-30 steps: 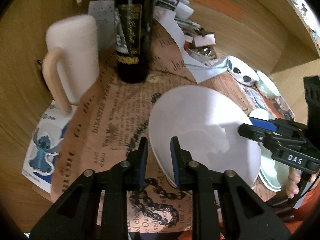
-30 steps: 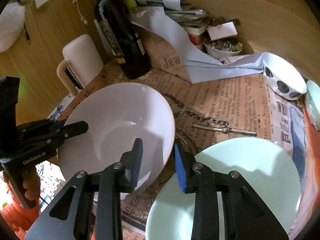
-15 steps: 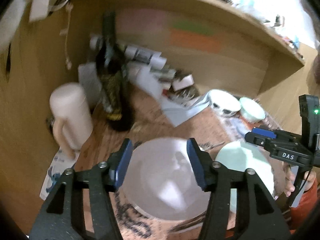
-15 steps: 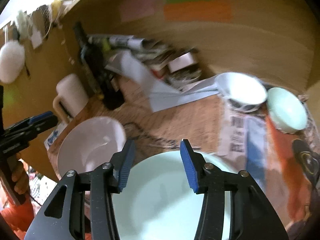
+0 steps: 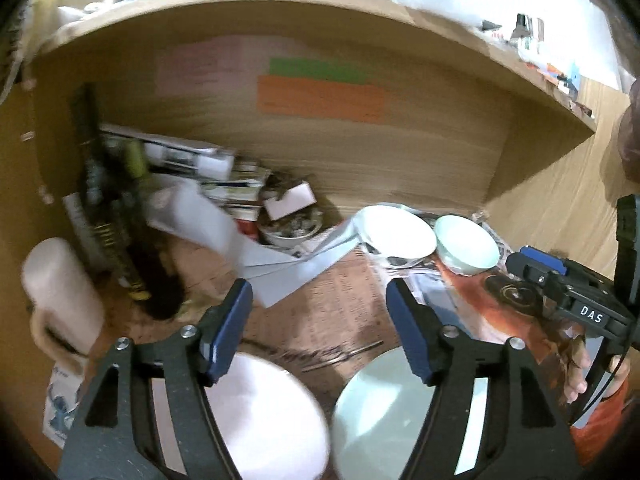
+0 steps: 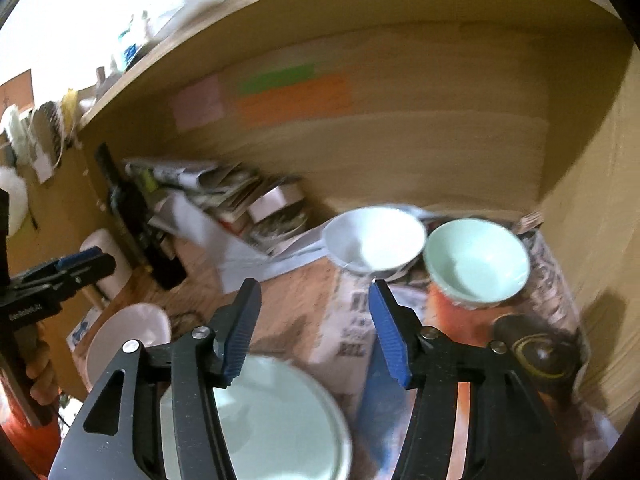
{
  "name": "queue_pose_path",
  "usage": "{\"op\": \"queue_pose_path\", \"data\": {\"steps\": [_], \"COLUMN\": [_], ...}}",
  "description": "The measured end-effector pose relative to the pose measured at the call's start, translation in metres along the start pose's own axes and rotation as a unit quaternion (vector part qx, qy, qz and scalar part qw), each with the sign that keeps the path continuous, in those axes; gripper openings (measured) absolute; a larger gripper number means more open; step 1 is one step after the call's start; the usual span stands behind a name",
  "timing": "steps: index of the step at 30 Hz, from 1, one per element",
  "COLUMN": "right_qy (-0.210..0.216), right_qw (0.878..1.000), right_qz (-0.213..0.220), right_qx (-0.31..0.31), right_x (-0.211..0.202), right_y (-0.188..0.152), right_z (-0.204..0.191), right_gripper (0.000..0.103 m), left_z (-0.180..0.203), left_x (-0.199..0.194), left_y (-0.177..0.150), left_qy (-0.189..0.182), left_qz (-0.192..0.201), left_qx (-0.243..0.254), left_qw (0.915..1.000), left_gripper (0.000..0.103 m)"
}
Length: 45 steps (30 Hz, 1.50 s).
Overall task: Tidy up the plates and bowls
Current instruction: 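Move both grippers to the white bowl and grasp its rim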
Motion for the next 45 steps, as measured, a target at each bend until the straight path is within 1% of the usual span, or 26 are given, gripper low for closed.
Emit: {"op": "queue_pose_path", "data": {"steps": [6,11,15,22,25,27,28,29,33,35,36,38,40,42,45], "right_qy": [-0.012,-0.011,-0.007,-0.003,0.004,0.004,0.006,0.008,0.014,0.015,0.016,0.014,0.015,0.014,0.012], "right_qw": [1.000,0.999,0.999,0.997,0.997,0.997,0.996,0.996,0.995,0.995,0.995,0.995,0.995,0.995,0.995], "right_qz": [0.006,-0.007,-0.019,-0.042,-0.046,-0.050,-0.052,-0.054,-0.061,-0.064,-0.065,-0.067,-0.068,-0.070,-0.074], "right_qx": [0.016,0.030,0.046,0.058,0.063,0.065,0.066,0.068,0.072,0.072,0.071,0.069,0.069,0.069,0.070], "right_x": [0.008,0.030,0.047,0.074,0.081,0.084,0.086,0.087,0.093,0.095,0.095,0.096,0.096,0.097,0.099], "right_y": [0.003,-0.002,-0.008,-0.021,-0.025,-0.027,-0.028,-0.029,-0.033,-0.034,-0.035,-0.035,-0.036,-0.037,-0.039], "right_z": [0.030,0.050,0.065,0.079,0.080,0.081,0.082,0.082,0.082,0.081,0.080,0.079,0.079,0.079,0.080], "right_gripper": [0.053,0.053,0.053,0.053,0.053,0.053,0.053,0.053,0.053,0.053,0.053,0.053,0.053,0.053,0.053], "left_z": [0.029,0.051,0.067,0.072,0.068,0.066,0.065,0.065,0.065,0.065,0.066,0.069,0.074,0.077,0.075], "left_x": [0.048,0.086,0.119,0.181,0.204,0.214,0.219,0.223,0.235,0.239,0.240,0.243,0.248,0.250,0.249], "left_y": [0.005,0.008,0.008,0.001,0.000,-0.001,-0.002,-0.003,-0.007,-0.009,-0.010,-0.012,-0.013,-0.012,-0.013], "left_qy": [0.005,0.017,0.021,0.037,0.044,0.042,0.041,0.041,0.041,0.040,0.038,0.035,0.037,0.042,0.040], "left_qz": [-0.033,-0.056,-0.087,-0.146,-0.163,-0.176,-0.182,-0.187,-0.205,-0.211,-0.214,-0.217,-0.217,-0.213,-0.217], "left_qx": [0.014,0.032,0.048,0.052,0.042,0.035,0.033,0.033,0.035,0.040,0.042,0.051,0.062,0.072,0.077], "left_qw": [0.9993,0.9977,0.9948,0.9872,0.9847,0.9829,0.9819,0.9809,0.9772,0.9758,0.9752,0.9741,0.9735,0.9735,0.9723], "left_gripper": [0.069,0.069,0.069,0.069,0.069,0.068,0.065,0.059,0.050,0.040,0.037,0.026,0.023,0.023,0.023]}}
Point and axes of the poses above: each gripper's, at about its wrist camera, not at the fingertips, and x roughly the way its jaws point, z to its right, y to its top, the point moved 9 cm from there along x, roughly the way its jaws point, and after that the axes turned 13 degrees about -x, right-handed, at the moved point
